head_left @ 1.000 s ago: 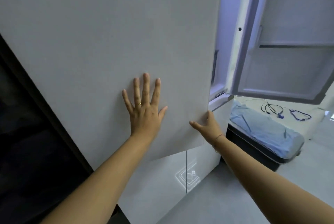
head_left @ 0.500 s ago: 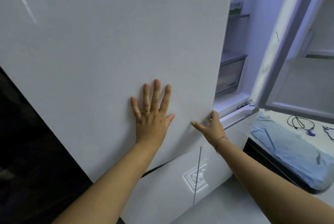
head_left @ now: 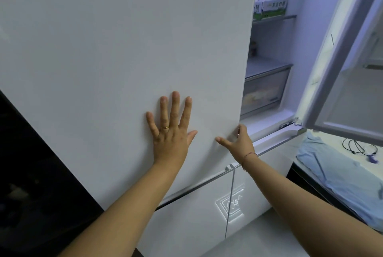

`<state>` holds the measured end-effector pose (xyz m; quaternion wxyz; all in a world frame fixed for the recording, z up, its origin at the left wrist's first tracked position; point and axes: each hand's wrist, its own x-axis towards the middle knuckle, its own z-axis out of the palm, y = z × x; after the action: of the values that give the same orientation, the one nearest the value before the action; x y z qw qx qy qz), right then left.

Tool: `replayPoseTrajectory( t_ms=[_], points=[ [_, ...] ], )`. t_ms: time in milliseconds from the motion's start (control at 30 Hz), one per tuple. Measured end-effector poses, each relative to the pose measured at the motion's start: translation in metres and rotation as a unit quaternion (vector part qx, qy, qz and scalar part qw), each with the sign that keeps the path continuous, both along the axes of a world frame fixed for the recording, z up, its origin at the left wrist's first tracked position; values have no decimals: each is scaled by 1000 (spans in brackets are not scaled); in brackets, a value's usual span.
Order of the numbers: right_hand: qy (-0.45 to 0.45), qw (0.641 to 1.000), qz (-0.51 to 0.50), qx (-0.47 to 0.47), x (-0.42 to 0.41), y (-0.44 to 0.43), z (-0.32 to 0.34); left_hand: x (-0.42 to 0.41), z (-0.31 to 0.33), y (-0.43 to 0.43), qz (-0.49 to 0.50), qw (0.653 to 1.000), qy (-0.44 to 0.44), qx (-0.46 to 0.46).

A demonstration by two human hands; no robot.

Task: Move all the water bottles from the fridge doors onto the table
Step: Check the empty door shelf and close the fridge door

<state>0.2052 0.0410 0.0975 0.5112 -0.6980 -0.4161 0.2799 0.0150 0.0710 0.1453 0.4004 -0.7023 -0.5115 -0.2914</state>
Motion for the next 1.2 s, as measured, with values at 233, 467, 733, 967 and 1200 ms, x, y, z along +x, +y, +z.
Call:
replayPoseTrajectory(
  t_ms=[233, 467, 733, 967, 1200],
  points=[
    [-5, 1000, 8, 7, -1, -1, -10, 4, 6, -7, -44, 997, -37, -47],
    [-13, 998, -53, -3, 39, -38, -26, 58, 14, -22, -210, 973, 2, -99],
    [-27, 969, -244, -5, 179, -117, -21, 174, 13, -41, -317, 934, 27, -163],
    [-75, 933, -351, 19, 327, -201, 12, 333, 59, -82, -397, 901, 65, -161],
    [-153, 911, -383, 9, 471, -266, 56, 497, 116, -127, -415, 887, 76, -186]
  ],
)
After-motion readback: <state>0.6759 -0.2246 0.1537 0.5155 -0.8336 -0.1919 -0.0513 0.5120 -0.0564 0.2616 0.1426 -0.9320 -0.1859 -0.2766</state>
